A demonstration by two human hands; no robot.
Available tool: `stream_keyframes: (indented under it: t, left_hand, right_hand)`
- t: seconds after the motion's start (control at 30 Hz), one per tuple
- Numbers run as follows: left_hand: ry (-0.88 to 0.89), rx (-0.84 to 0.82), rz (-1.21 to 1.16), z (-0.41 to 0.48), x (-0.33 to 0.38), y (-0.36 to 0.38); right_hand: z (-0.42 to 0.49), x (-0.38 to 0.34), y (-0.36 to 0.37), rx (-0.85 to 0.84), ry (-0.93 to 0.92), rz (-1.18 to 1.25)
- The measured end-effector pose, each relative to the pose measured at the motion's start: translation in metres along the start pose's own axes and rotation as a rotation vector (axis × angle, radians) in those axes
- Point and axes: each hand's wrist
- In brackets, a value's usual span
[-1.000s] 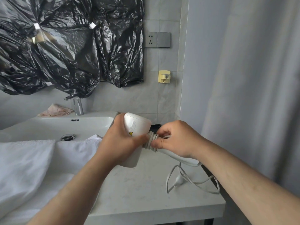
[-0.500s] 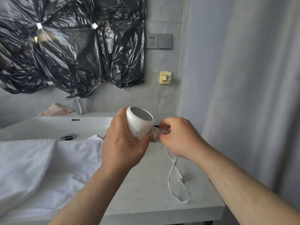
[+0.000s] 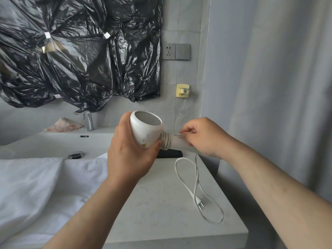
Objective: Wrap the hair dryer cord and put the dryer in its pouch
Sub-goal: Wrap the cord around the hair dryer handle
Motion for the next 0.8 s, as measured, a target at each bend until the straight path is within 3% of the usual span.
stream_keyframes:
  t: [0.43,0.57,0.7,0.8]
  left_hand:
    - [0.215,-0.050,0.223,0.005,0.004,0.003]
    - [0.130,0.026,0.128,0.004,0.005,0.003]
    - [0.044,0.058,0.000,0.001,0.004,0.005]
    - [0.029,0.087,-0.061,-0.001,0.003,0.006]
  right_hand:
    - [0.007,-0.017,-0.027,-0.102,-0.115,-0.584]
    - [0.004,-0.016,-0.025,-0.109,-0.094,-0.345]
    - [-0.004,-0.016,-0.013,-0.090,0.037,0.154]
    - [-0.012,-0.018,-0.001,-0.167,0.154,0.520]
Point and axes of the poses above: each hand's wrist, its own z-axis towards the middle knuckle, its own y-axis out of the palm, x = y × z, and after that the axes turned 11 degrees about y, right-handed
